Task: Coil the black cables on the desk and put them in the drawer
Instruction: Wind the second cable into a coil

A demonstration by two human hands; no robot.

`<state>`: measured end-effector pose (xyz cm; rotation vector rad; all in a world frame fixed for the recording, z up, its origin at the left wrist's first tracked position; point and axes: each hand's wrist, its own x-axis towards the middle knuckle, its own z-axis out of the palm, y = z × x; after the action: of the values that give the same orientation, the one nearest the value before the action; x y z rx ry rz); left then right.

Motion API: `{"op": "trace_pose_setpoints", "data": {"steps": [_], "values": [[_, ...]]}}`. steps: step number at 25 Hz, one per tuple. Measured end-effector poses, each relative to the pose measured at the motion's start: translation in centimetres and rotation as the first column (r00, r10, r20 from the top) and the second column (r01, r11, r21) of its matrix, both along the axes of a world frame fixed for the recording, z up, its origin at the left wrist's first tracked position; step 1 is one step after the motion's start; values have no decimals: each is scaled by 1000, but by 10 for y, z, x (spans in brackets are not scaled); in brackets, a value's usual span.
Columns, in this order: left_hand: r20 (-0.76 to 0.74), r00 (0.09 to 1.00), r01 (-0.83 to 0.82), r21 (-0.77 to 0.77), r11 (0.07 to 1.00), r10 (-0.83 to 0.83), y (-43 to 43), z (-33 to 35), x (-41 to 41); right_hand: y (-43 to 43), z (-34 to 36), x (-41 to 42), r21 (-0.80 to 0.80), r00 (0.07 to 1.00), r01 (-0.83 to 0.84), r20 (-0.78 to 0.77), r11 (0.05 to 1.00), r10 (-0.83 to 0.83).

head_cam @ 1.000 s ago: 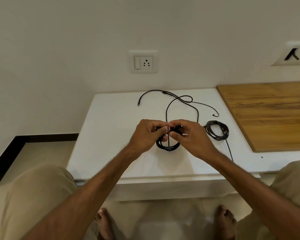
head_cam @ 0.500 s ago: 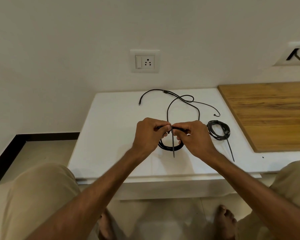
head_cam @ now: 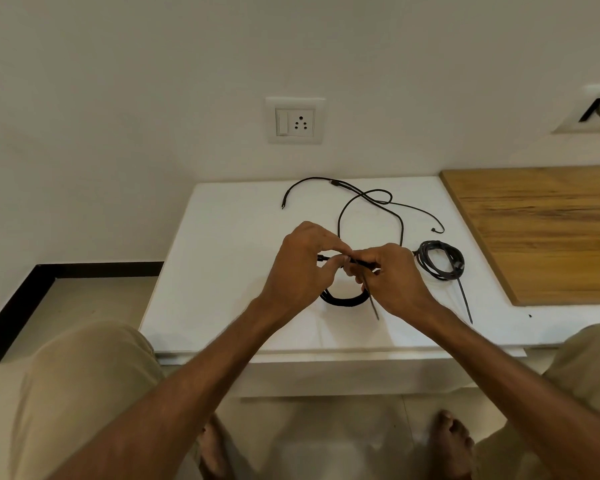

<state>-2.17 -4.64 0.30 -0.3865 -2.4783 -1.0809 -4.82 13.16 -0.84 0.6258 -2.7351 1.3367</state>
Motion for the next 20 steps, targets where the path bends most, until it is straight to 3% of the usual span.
{"op": "trace_pose_setpoints", "data": {"steps": [3, 10, 15, 20], "values": [[-82, 996, 26, -46, 999, -30, 3, 2, 2, 3, -1, -2, 19, 1000, 14, -1, 1000, -14], [203, 979, -43, 69, 997, 28, 11, 5, 6, 1, -4, 1, 47, 999, 1, -38, 999, 0], [280, 952, -81, -151, 985, 121, 15, 11, 2, -1, -9, 3, 86, 995, -51, -78, 995, 58], [279, 960, -56, 70, 996, 34, 12, 6, 1, 2, -14, 1, 67, 998, -19, -65, 998, 23]]}}
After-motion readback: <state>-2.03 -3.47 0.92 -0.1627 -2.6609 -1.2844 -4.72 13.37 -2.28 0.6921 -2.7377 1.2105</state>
